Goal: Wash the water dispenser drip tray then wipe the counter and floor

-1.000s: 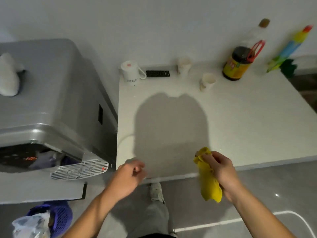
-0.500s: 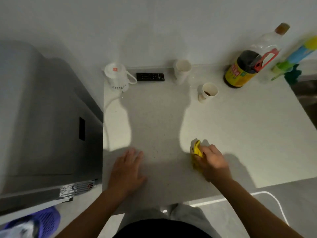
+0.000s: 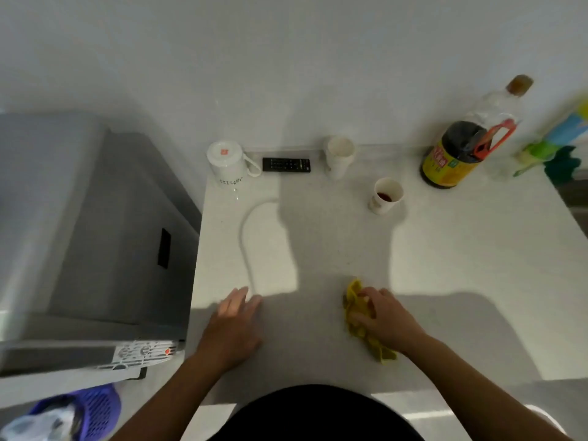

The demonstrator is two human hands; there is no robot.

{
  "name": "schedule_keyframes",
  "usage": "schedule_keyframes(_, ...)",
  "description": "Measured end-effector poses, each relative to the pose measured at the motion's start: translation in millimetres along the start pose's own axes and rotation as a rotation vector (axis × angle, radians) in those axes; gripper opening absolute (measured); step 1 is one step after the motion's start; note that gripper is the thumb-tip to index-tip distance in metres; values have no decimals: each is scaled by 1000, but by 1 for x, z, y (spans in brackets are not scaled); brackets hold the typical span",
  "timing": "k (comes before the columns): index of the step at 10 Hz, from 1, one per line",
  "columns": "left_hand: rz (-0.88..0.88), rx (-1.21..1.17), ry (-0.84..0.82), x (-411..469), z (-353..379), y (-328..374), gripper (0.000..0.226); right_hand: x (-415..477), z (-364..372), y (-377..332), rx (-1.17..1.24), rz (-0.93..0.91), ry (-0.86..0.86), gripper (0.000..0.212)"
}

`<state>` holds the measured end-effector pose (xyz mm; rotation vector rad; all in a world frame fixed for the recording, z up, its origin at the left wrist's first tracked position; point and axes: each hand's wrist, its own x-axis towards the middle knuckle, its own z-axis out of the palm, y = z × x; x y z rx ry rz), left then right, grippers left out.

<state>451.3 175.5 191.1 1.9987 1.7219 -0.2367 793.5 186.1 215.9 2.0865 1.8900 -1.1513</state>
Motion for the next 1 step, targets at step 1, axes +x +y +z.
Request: schedule_keyframes(1,68,-307,193,-24,14,5,74,-10,-48,6,86,-151,-55,31)
